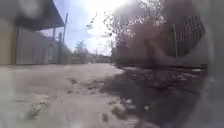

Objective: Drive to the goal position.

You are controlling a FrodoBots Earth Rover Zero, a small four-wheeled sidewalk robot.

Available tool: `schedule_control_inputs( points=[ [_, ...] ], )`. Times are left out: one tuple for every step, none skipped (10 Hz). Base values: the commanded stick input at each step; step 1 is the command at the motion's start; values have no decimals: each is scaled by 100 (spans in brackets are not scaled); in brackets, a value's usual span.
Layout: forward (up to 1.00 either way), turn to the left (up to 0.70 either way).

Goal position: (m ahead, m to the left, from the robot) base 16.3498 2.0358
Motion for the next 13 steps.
schedule_control_inputs(
  points=[
    [100,0],
    [100,0],
    [100,0],
    [100,0],
    [100,0],
    [100,0],
    [100,0],
    [100,0],
    [100,0],
    [100,0],
    [100,0],
    [100,0],
    [100,0]
  ],
)
